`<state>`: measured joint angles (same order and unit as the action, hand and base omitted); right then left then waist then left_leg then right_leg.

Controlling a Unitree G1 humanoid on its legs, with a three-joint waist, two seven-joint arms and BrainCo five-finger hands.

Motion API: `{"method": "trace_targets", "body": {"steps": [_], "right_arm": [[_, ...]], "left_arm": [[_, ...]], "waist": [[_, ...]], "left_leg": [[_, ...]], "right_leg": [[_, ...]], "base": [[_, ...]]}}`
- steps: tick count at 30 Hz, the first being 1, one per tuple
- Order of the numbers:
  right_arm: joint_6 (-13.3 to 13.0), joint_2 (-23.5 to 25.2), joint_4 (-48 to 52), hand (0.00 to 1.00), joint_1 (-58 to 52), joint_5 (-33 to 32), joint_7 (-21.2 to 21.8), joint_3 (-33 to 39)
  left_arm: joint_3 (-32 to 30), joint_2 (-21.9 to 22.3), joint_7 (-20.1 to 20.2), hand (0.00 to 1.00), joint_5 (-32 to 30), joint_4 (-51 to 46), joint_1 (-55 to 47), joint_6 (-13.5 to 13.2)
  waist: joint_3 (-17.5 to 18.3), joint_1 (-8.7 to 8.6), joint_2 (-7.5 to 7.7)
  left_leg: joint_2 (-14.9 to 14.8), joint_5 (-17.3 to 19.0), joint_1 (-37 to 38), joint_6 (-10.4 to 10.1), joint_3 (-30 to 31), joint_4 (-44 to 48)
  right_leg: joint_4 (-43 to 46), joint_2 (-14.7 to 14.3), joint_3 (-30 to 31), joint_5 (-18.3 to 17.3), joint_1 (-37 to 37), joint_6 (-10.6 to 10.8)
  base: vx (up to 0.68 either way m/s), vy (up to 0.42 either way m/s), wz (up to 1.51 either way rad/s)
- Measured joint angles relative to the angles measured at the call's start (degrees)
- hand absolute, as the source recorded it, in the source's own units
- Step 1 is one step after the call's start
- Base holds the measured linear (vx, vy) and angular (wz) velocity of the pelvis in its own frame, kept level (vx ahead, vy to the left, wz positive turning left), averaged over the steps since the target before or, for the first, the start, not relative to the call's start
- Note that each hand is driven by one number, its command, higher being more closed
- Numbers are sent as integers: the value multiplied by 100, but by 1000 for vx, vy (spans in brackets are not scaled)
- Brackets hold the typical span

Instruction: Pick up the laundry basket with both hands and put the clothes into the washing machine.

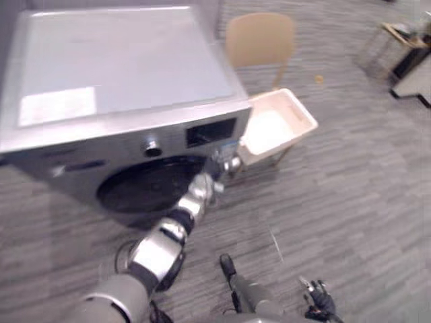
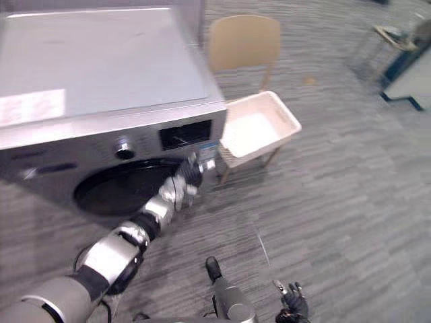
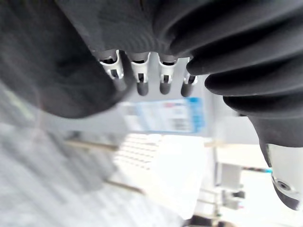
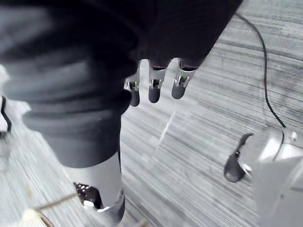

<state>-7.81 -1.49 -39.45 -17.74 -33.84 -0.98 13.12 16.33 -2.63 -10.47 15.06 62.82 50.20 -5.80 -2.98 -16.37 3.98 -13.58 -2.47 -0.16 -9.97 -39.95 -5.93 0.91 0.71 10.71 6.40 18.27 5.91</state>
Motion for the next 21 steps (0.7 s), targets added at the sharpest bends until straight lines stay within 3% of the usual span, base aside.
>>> {"method": "trace_targets", "body": {"steps": [4,9,12,16,17,21], "right_arm": [[7,109,-34,0,-61,-2,8,334],[35,328,-465,0,-38,2,-2,692],[127,456,-884,0,-60,59,-15,869],[153,355,-1053,0,96,91,-11,960],[157,259,-1308,0,226,125,-6,961],[164,52,-1972,0,708,130,-18,957]], "left_arm": [[-575,174,127,0,288,-230,-11,8],[-1260,326,130,0,292,-792,-1098,-44],[-1424,391,147,0,198,-964,-2239,-228],[-1397,435,272,0,-290,-978,-4027,-228],[-1400,391,330,0,-420,-786,-4477,-220],[-1683,102,563,0,-835,57,-5386,-133]], "waist": [[96,-44,-193],[227,50,-345],[386,229,-368],[535,492,-481],[578,625,-484],[596,870,-461]], "left_leg": [[-136,-49,-7,-87,-304,0],[-117,-72,86,-110,-94,2],[-106,-24,161,-87,86,1],[-31,-121,199,-43,263,2],[39,-121,166,-41,444,2],[278,-180,78,69,1062,3]], "right_leg": [[6,-79,-86,-11,72,-21],[221,58,-574,-72,-85,-115],[223,182,-904,-252,-354,-222],[292,394,-1305,-436,-611,-167],[292,482,-1436,-469,-679,-130],[265,756,-1864,-541,-933,-20]], "base": [[12,-72,-3],[-46,-3,32],[-30,7,54],[2,19,60],[31,70,80],[23,53,70]]}}
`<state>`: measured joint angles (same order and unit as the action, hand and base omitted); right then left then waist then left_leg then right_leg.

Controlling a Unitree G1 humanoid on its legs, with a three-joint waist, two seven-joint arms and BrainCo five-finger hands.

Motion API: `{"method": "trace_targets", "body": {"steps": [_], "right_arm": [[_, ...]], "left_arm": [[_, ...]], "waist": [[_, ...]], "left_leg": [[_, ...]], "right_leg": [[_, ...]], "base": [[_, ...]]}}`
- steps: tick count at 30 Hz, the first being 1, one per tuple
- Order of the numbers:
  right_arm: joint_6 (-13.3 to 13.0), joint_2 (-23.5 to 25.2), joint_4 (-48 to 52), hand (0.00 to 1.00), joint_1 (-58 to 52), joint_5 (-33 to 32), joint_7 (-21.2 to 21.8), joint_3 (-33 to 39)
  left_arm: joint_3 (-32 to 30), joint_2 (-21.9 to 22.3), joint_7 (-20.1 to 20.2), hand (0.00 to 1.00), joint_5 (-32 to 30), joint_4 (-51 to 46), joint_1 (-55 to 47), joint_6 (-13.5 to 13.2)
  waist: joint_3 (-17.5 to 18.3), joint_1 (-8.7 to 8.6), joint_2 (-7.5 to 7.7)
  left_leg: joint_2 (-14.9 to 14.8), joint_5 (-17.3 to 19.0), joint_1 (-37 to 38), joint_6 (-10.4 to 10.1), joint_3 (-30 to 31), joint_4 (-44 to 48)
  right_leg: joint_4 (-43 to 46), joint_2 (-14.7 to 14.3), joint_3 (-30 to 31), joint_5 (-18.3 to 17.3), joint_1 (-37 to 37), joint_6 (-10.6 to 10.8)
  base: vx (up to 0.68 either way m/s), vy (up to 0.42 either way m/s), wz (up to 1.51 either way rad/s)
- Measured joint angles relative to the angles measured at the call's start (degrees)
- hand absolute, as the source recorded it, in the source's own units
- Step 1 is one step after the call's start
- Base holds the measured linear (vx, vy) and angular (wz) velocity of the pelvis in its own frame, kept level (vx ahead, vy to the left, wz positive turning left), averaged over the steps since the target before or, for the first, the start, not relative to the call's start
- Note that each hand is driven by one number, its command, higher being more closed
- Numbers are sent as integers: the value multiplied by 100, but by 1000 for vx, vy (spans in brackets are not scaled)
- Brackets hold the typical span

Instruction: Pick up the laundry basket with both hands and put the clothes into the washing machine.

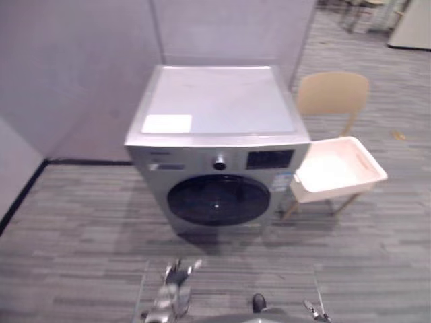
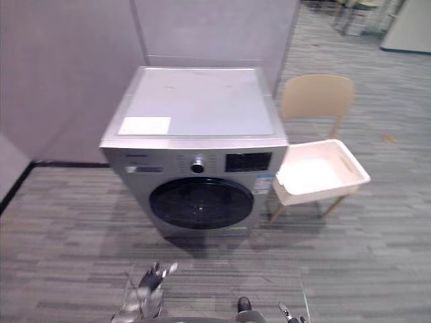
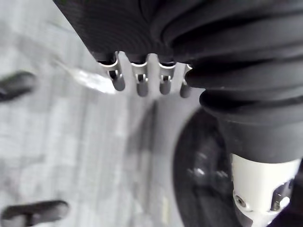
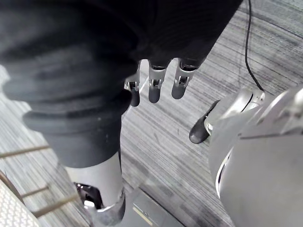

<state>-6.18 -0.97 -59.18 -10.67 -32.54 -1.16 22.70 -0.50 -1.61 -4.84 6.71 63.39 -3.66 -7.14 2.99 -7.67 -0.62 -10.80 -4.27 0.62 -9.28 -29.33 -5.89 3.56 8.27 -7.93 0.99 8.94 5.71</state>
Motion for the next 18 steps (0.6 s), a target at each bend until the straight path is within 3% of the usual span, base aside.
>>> {"method": "trace_targets", "body": {"steps": [3,8,15,18], "right_arm": [[11,-72,-308,0,276,-2,0,-29],[64,-116,-585,0,470,99,2,-77],[301,-223,-1002,0,504,425,-8,-86],[305,-229,-1027,0,501,627,-9,-201]], "left_arm": [[-729,-115,107,0,-71,263,-197,50],[-1056,-193,121,0,-100,437,-308,168],[-1019,-208,208,0,-285,459,-186,230],[-907,-213,185,0,-141,459,-181,231]], "waist": [[7,228,2],[-3,263,19],[-53,355,90],[-77,322,101]], "left_leg": [[175,3,45,132,404,0],[350,18,68,185,861,-2],[394,50,86,244,1332,-2],[329,73,111,254,1556,1]], "right_leg": [[-82,198,-332,-15,-340,44],[-56,402,-729,-143,-618,130],[418,491,-947,-557,-764,180],[761,475,-1054,-900,-775,156]], "base": [[23,67,63],[-2,55,51],[14,0,30],[45,-63,27]]}}
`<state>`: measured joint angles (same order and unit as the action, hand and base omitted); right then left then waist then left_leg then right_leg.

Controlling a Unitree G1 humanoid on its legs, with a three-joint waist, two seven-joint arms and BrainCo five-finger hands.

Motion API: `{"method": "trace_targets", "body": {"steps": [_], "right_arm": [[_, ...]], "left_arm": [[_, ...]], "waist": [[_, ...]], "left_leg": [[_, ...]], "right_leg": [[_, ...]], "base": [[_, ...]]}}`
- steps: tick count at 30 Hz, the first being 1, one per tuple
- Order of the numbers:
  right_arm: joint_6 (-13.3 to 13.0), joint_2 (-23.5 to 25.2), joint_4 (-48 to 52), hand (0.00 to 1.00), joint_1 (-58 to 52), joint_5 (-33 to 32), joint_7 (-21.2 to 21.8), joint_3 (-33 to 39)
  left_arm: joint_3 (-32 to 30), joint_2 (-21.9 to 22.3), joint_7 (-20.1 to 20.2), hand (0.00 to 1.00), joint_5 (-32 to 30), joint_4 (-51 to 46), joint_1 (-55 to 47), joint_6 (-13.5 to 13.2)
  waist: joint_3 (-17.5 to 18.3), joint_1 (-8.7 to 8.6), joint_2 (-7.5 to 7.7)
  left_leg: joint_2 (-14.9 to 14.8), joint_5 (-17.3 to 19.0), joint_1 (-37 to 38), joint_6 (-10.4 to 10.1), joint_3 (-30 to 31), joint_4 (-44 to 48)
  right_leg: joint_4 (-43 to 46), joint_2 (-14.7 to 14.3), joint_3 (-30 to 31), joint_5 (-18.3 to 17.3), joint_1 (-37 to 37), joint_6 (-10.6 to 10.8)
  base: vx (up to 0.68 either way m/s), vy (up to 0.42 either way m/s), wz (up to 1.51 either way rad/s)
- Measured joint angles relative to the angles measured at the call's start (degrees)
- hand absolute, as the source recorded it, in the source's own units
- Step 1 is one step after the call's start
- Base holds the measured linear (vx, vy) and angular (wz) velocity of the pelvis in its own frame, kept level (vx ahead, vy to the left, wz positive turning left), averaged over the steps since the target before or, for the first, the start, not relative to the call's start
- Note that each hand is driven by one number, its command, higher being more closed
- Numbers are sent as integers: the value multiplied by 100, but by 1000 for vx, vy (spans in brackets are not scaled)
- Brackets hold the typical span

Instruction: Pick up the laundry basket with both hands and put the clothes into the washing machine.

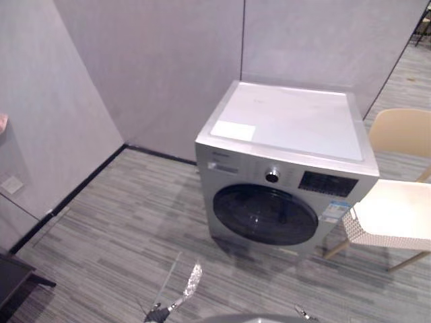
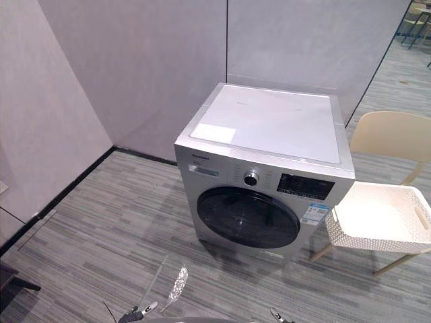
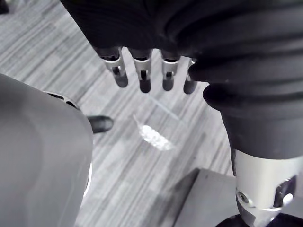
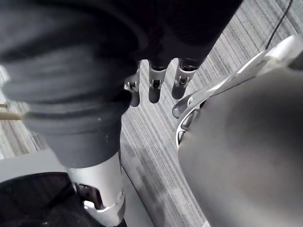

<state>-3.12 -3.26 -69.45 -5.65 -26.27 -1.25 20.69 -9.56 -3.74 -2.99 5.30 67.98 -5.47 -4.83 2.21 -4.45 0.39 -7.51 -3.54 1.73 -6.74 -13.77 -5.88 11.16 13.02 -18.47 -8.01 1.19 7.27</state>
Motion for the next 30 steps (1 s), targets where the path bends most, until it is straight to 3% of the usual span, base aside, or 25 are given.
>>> {"method": "trace_targets", "body": {"steps": [3,5,7,9,12,13,14,15,16,19,21,23,24,25,26,27,29,30], "right_arm": [[-11,37,-7,0,25,76,8,-125],[-28,57,-14,0,74,132,15,-153],[-41,-33,-103,0,195,210,23,-139],[-37,-95,-130,0,106,222,15,-90],[-55,-282,-99,0,112,226,-6,304],[-50,-267,-94,0,125,225,-9,451],[-45,-270,-95,0,144,212,-17,647],[-36,-270,-100,0,172,202,-20,678],[-31,-220,-115,0,259,194,-27,676],[-99,-140,-86,0,546,146,-7,628],[-144,-155,58,0,567,93,-7,527],[-138,-169,108,0,530,96,-9,522],[-114,-193,134,0,449,109,-20,533],[-82,-196,155,0,376,109,-44,529],[-36,-175,164,0,206,104,-115,522],[4,-88,165,0,140,96,-124,513],[6,14,198,0,119,89,-115,511],[4,34,231,0,106,87,-117,513]], "left_arm": [[-21,-39,-72,0,324,-18,-13,-7],[-303,-83,-81,0,577,-154,-11,-29],[-968,-83,-78,0,770,-487,-9,-67],[-1249,-91,-82,0,759,-470,-36,-54],[-1610,38,-82,0,729,-277,-203,22],[-1843,109,-86,0,658,-239,-236,63],[-1962,167,-87,0,581,-199,-231,76],[-1976,214,-88,0,540,-188,-235,79],[-1995,245,-95,0,531,-153,-238,90],[-1886,163,-124,0,584,3,-261,125],[-1167,6,-183,0,663,-3,-241,88],[-892,-35,-208,0,756,-49,-215,71],[-467,-93,-209,0,806,-178,-143,53],[-303,-108,-215,0,810,-218,-71,51],[27,-101,-224,0,818,-297,131,45],[336,-110,-226,0,819,-338,348,13],[684,-109,-208,0,813,-363,692,-10],[759,-77,-196,0,811,-436,730,-11]], "waist": [[-106,22,56],[-325,61,137],[-668,176,185],[-771,209,181],[-821,199,71],[-813,180,63],[-773,167,-5],[-752,192,-72],[-789,237,-26],[-815,248,95],[-651,281,83],[-564,271,58],[-524,197,76],[-516,159,43],[-494,73,14],[-519,-91,65],[-565,-255,168],[-595,-255,211]], "left_leg": [[-175,138,-120,-62,222,462],[-400,521,-681,6,420,1907],[-675,338,-1760,412,658,4114],[-671,191,-1991,324,667,4557],[-844,347,-1861,531,-787,4081],[-753,505,-1684,445,-1395,3543],[-547,623,-1573,588,-1710,2958],[-428,707,-1526,715,-1693,2703],[-307,847,-1524,815,-1646,2566],[-125,980,-1355,859,-1605,2658],[288,1089,-990,848,-1590,2052],[528,1074,-878,876,-1556,1735],[873,1026,-666,933,-1352,1327],[991,997,-561,979,-1219,1205],[1179,945,-356,1082,-893,1043],[1308,897,-212,1208,-535,1032],[1367,857,-80,1310,2,1038],[1371,857,-15,1311,130,1031]], "right_leg": [[162,-141,-51,-231,-125,-131],[181,-248,-126,-363,-270,-215],[336,-302,-222,-526,-508,-292],[362,-201,-411,-582,-674,-265],[235,-47,-697,-593,-805,-143],[70,12,-893,-511,-875,-21],[-120,5,-1097,-396,-890,44],[-186,-10,-1131,-359,-887,57],[-270,6,-1128,-343,-931,84],[-249,172,-1034,-134,-1139,159],[311,522,-761,-75,-944,160],[868,745,-677,-60,-725,137],[1995,1148,-509,89,-292,-102],[2500,1294,-413,270,-114,-382],[3452,1417,23,720,227,-1113],[4553,1262,679,640,585,-1057],[5577,780,1272,324,1002,-592],[5778,614,1400,262,1156,-506]], "base": [[95,-117,33],[61,-164,31],[38,-163,21],[110,-36,34],[140,46,41],[235,118,90],[264,147,101],[181,156,94],[168,140,51],[143,119,25],[146,234,-4],[106,217,22],[128,233,66],[199,281,120],[227,200,158],[243,171,175],[237,64,158],[241,22,131]]}}
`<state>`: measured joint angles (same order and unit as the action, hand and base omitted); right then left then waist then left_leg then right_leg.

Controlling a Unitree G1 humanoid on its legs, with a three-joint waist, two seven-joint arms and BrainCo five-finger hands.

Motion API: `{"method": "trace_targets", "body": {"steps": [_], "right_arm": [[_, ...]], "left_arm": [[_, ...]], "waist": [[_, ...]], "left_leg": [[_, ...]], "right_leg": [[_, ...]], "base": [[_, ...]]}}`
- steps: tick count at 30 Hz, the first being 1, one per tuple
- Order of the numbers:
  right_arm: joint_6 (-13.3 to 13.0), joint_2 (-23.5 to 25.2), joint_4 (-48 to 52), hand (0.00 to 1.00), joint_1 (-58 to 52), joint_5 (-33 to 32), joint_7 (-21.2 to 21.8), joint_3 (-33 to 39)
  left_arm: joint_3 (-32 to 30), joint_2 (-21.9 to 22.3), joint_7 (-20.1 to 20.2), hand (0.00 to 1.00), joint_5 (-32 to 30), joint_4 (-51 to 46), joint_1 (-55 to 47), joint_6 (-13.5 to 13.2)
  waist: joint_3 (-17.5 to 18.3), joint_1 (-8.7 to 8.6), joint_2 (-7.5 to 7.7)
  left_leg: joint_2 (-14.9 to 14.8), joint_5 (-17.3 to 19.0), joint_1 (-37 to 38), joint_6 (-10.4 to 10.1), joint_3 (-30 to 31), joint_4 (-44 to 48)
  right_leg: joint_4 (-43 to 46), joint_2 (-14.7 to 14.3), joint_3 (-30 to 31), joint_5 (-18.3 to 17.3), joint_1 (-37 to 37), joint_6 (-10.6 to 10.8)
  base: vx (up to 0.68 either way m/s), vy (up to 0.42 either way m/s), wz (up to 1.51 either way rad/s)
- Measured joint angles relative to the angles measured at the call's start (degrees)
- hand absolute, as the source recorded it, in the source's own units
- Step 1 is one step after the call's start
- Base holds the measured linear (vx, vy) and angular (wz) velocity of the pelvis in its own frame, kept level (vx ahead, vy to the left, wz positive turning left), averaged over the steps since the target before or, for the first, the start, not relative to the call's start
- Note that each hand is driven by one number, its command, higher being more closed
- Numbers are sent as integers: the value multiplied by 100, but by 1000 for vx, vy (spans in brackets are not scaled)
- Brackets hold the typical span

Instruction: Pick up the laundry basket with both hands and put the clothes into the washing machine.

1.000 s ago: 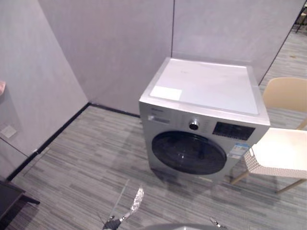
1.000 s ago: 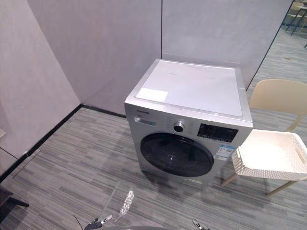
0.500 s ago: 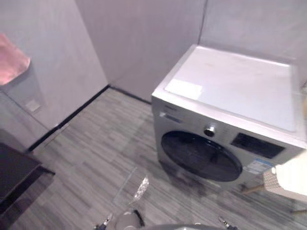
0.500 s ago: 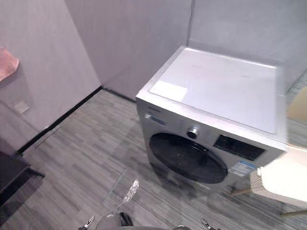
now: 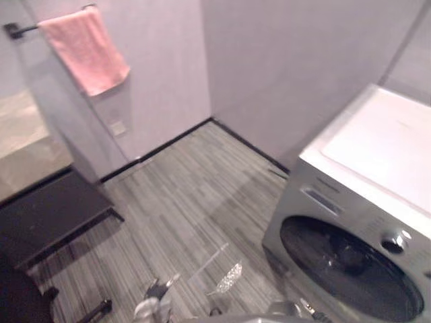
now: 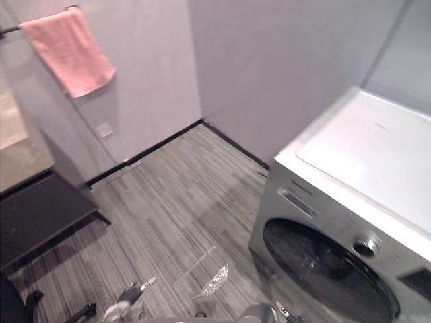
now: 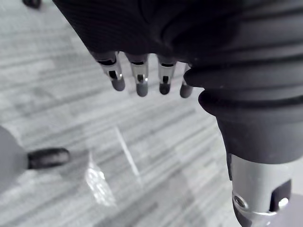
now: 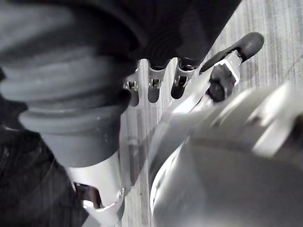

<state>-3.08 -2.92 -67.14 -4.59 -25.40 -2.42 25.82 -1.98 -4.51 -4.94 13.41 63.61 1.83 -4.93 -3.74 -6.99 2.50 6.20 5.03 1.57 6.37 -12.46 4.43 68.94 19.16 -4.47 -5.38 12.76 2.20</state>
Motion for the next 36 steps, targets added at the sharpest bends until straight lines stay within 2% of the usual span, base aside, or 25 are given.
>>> {"method": "trace_targets", "body": {"steps": [2,3,4,5,6,7,8,9,10,12,14,17,18,20,21,22,23,24,25,26,27,28,31,32,36], "right_arm": [[-50,31,145,0,-74,-57,8,21],[-53,36,190,0,-108,-110,7,24],[-60,51,280,0,-200,-128,2,29],[-85,74,352,0,-293,-171,5,18],[-96,92,353,0,-334,-206,7,16],[-98,182,338,0,-429,-247,10,18],[-93,343,304,0,-493,-325,12,30],[-80,386,267,0,-479,-337,14,94],[-78,484,261,0,-533,-349,19,267],[-72,455,245,0,-483,-387,22,342],[-53,413,204,0,-447,-373,25,343],[-57,435,147,0,-367,-361,30,346],[-61,444,89,0,-362,-362,28,309],[-75,452,76,0,-347,-367,24,161],[-85,438,70,0,-299,-358,23,-18],[-86,434,70,0,-271,-360,21,-49],[-109,393,117,0,-200,-372,19,-136],[-121,355,131,0,-188,-371,16,-144],[-163,298,204,0,-115,-389,3,-153],[-175,286,243,0,-82,-389,3,-162],[-185,246,284,0,-44,-393,7,-162],[-180,234,243,0,16,-390,6,-125],[-142,313,-96,0,5,-363,27,35],[-134,315,-197,0,-77,-356,13,200],[-71,220,-379,0,-163,-324,8,329]], "left_arm": [[41,100,4,0,1,-28,79,5],[30,111,7,0,0,-27,100,4],[-26,156,8,0,0,-11,98,3],[-156,254,21,0,-13,2,21,5],[-297,309,34,0,-39,12,-36,6],[-524,365,86,0,-74,68,-135,4],[-783,358,108,0,-115,132,-246,12],[-881,392,112,0,-207,140,-217,5],[-962,441,117,0,-333,170,-239,20],[-1054,533,116,0,-489,175,-316,17],[-1249,610,119,0,-520,193,-337,21],[-1442,622,121,0,-513,187,-314,21],[-1498,618,119,0,-513,158,-305,20],[-1606,609,115,0,-514,83,-298,10],[-1663,599,113,0,-513,-55,-302,7],[-1690,591,110,0,-513,-81,-304,8],[-1895,625,101,0,-511,-110,-307,6],[-1916,640,98,0,-511,-108,-319,2],[-2040,661,96,0,-512,-111,-344,5],[-2078,682,96,0,-513,-109,-352,8],[-2115,715,88,0,-513,-103,-387,9],[-2122,716,86,0,-514,-115,-483,3],[-1994,392,31,0,-490,50,-726,47],[-1807,355,-5,0,-509,90,-712,64],[-1353,279,-2,0,-509,243,-680,58]], "waist": [[-50,-37,120],[-79,-24,156],[-94,-10,184],[-101,-7,156],[-100,-8,120],[-84,13,126],[-36,69,277],[-13,100,253],[73,191,92],[123,179,-110],[149,174,-167],[175,268,-177],[180,315,-164],[136,320,-95],[59,334,-52],[37,357,-81],[4,437,-62],[-12,467,-128],[-7,470,-273],[-14,463,-328],[-20,470,-415],[9,478,-462],[218,446,-169],[234,415,-174],[289,407,-268]], "left_leg": [[25,0,186,-1,528,3],[22,1,236,-1,664,6],[-20,3,292,-6,886,27],[-104,-5,355,-52,1088,28],[-170,10,383,-121,1155,28],[-232,100,372,-315,1324,52],[-186,226,361,-474,1450,84],[-285,286,372,-503,1531,103],[-471,271,303,-643,1528,98],[-725,209,329,-751,1528,33],[-843,160,374,-838,1547,-89],[-946,123,392,-902,1604,-164],[-970,197,267,-1006,1688,64],[-957,313,-38,-1129,1670,679],[-920,394,-456,-1248,1540,1580],[-943,405,-604,-1257,1444,1863],[-1126,527,-752,-1071,946,2325],[-1255,624,-771,-912,689,2430],[-1481,817,-766,-698,246,2493],[-1577,870,-748,-630,93,2477],[-1664,949,-677,-674,72,2258],[-1526,963,-641,-898,28,1929],[-897,231,-92,-814,-4,446],[-766,48,25,-787,101,90],[-621,-181,124,-730,191,-319]], "right_leg": [[304,-429,177,-301,499,-6],[236,-561,258,-409,569,14],[-210,-882,513,-647,671,106],[-1149,-1194,819,-853,579,175],[-1873,-1351,1022,-903,415,227],[-3377,-1609,1509,-811,67,319],[-4391,-1591,1875,-494,-197,374],[-4479,-1619,1777,-471,-282,256],[-4840,-1747,1595,-389,-384,162],[-5098,-1865,1406,-219,-502,87],[-5295,-1977,1302,-138,-611,12],[-5468,-2048,1207,-80,-713,-35],[-5493,-2037,1048,-86,-769,-48],[-5497,-1959,885,-100,-868,-68],[-5493,-1858,638,-107,-997,-78],[-5491,-1829,547,-114,-1041,-87],[-5500,-1803,406,-133,-1106,-113],[-5492,-1826,358,-140,-1126,-114],[-5463,-1832,271,-194,-1151,-117],[-5433,-1825,253,-227,-1142,-95],[-5352,-1823,246,-269,-1105,-29],[-5235,-1745,375,-307,-1008,31],[-5645,-1387,532,-123,-1059,162],[-5841,-1313,443,-34,-1165,197],[-6043,-1252,380,27,-1236,235]], "base": [[209,-45,113],[175,-134,119],[180,-231,113],[173,-242,113],[145,-256,101],[92,-240,88],[85,-259,74],[96,-232,50],[85,-140,23],[116,-158,18],[74,-120,14],[45,-71,18],[19,-39,46],[0,-3,74],[-31,2,80],[-70,7,83],[-101,24,41],[-120,71,42],[-101,80,27],[-95,119,31],[-89,171,13],[-90,216,-3],[-17,134,11],[22,80,46],[49,53,16]]}}
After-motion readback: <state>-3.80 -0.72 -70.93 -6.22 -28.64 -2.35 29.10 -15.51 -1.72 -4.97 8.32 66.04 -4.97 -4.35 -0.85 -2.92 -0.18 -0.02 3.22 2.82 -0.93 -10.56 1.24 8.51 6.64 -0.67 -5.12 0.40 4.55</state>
